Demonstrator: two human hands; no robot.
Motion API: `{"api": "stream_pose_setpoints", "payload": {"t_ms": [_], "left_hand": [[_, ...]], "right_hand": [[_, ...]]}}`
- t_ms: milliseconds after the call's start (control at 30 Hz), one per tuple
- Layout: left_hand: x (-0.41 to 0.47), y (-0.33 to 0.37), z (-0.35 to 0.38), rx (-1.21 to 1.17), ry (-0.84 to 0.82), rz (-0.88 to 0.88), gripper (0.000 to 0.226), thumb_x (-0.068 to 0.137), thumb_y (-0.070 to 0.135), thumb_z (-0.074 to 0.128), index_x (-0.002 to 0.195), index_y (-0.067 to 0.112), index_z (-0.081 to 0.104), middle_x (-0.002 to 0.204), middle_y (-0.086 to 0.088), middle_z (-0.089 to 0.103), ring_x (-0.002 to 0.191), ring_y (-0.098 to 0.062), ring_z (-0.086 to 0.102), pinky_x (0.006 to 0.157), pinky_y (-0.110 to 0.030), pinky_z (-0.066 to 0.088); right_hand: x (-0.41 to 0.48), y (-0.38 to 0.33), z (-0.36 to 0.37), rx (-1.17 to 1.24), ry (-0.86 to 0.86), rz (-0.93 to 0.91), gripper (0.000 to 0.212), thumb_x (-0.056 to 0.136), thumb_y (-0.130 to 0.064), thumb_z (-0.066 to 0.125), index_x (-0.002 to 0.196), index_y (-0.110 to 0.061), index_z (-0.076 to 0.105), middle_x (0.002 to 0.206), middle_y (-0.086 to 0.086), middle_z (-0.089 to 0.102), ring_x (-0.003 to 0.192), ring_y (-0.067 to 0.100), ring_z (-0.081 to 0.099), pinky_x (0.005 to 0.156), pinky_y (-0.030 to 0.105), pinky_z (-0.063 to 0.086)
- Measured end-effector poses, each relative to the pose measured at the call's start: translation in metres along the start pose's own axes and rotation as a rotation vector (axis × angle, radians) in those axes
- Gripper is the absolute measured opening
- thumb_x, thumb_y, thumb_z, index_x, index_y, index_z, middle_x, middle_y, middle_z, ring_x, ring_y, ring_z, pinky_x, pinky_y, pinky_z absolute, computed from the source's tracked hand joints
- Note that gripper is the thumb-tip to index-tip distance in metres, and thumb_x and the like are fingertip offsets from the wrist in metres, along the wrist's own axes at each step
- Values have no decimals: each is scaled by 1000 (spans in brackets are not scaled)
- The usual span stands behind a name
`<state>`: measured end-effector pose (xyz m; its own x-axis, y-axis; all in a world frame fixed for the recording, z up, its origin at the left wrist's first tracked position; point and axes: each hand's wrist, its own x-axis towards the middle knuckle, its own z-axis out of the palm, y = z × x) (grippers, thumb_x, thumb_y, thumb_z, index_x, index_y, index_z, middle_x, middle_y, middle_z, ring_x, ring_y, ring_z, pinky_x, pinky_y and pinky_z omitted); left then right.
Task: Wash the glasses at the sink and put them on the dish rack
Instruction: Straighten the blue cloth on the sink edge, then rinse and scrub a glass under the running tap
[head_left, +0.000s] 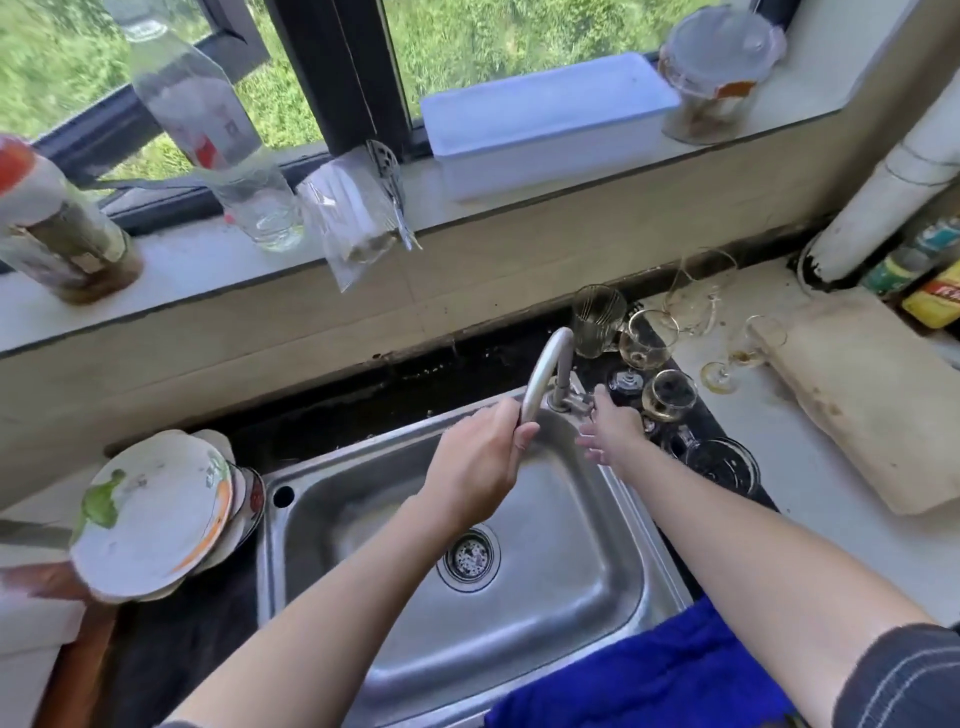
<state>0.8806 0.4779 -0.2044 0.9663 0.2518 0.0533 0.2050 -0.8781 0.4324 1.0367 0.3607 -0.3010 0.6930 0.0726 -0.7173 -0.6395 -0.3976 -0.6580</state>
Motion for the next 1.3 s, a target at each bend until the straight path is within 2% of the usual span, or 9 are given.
{"api": "stream_pose_setpoints", "payload": {"t_ms": [100,233,667,767,867,967,1033,1167,1300], "left_hand": [[0,-1,1,-16,-3,-2,54,95,51,15,94,8,48,82,-8,57,74,-32,51,65,-43,40],[2,5,-5,-56,0,-7,41,98,42,25,88,10,47,79,-6,55,73,-30,49,65,-36,32],[-8,27,-8,-99,-15,-195,30,101,41,27,86,18,38,83,-6,57,74,-28,50,65,-43,38],[-9,31,-9,-86,-14,-212,26,102,37,30,86,18,36,80,-2,55,70,-25,46,60,-36,28],[-8,33,-9,-95,15,-225,28,102,38,30,85,16,37,78,-5,56,70,-29,49,60,-39,33],[-9,35,-9,-105,28,-229,33,100,42,27,85,14,39,77,-5,57,70,-29,50,64,-44,41],[-10,38,-9,-112,43,-229,35,99,43,27,85,15,42,78,-2,57,72,-28,51,67,-45,43],[-23,35,2,-244,119,-322,23,101,38,33,91,27,50,86,8,62,82,-18,56,70,-35,42],[-46,18,26,-277,149,-485,25,100,35,38,91,16,51,81,-1,60,82,-28,57,67,-37,39]], "right_hand": [[13,-6,1,143,-76,101,45,96,-49,49,101,-4,56,84,15,65,71,26,63,48,28,42],[19,-11,-9,286,-154,143,33,94,-28,61,108,1,57,77,16,62,59,20,56,49,26,41],[18,7,-3,241,-79,27,33,87,-16,72,109,6,61,85,12,68,53,8,53,35,15,37],[14,10,-5,205,-70,-12,19,89,-21,70,90,-4,60,88,13,66,57,10,53,44,19,41],[3,12,-11,100,-47,-38,35,90,-38,65,74,-8,56,75,9,63,59,18,54,52,30,43],[-14,19,-21,-221,-7,-216,44,91,-47,53,83,-4,63,89,16,68,82,33,63,74,41,50],[-35,24,-33,-388,-22,-346,36,93,-38,54,106,-6,64,103,13,66,98,32,60,81,36,44],[-68,33,-62,-607,-90,-645,24,94,-27,55,108,-13,67,88,-2,64,82,17,58,67,27,39],[-81,38,-92,-769,156,-953,19,90,-29,60,105,-19,68,98,-3,67,90,19,61,65,27,40]]}}
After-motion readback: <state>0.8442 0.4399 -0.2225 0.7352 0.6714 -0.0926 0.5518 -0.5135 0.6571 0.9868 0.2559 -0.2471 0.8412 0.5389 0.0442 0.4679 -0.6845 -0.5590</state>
